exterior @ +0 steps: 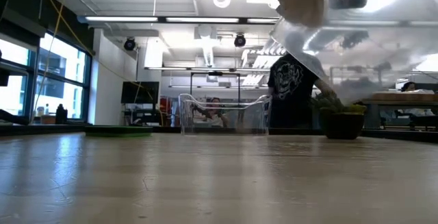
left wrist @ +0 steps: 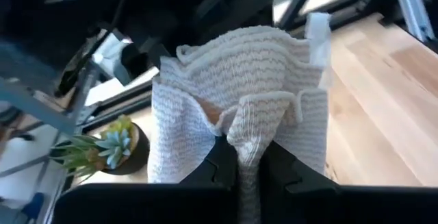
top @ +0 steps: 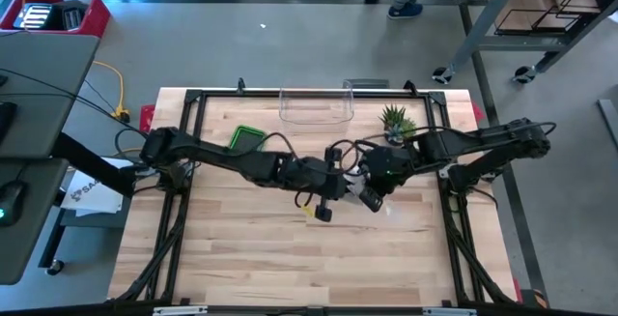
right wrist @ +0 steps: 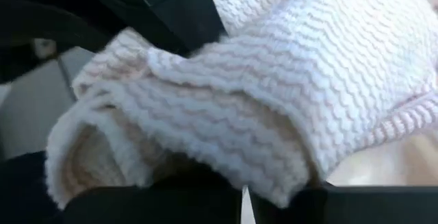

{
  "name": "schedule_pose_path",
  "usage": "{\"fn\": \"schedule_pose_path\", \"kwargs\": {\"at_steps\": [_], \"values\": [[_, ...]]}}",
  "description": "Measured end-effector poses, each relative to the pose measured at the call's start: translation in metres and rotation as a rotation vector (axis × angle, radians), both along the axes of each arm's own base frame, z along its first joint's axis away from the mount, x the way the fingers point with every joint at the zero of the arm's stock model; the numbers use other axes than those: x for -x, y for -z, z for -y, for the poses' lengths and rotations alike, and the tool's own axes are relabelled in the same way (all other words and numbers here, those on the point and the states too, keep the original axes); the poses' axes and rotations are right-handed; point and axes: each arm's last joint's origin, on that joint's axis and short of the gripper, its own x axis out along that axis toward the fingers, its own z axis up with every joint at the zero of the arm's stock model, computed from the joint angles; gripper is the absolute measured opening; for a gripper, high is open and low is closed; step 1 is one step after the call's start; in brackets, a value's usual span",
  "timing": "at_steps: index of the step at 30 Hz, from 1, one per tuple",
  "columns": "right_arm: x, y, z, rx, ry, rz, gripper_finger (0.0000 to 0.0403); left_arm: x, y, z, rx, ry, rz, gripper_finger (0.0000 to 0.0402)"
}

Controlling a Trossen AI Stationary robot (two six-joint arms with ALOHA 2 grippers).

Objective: Roll bandage
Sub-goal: Put the rolled bandage into the transparent zip bag

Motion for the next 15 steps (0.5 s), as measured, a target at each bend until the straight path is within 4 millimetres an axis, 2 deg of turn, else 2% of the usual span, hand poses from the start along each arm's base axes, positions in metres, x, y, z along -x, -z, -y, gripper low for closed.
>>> {"fn": "schedule_pose_path", "kwargs": {"at_steps": [8,11,15], "values": [[-0.003,-0.004,-0.001,-0.057,-0.002,0.038,0.0000,0.006,-0.006,0.018,-0.073,-0.043,0.057,0.0014],[-0.002,-0.009,0.002,-0.061,0.019,0.082,0.0000,0.008,-0.006,0.019,-0.086,-0.100,0.054,0.0014],[0.000,-0.014,0.004,-0.061,0.049,0.108,0.0000,0.010,0.006,0.017,-0.043,-0.177,0.064,0.0014]]}}
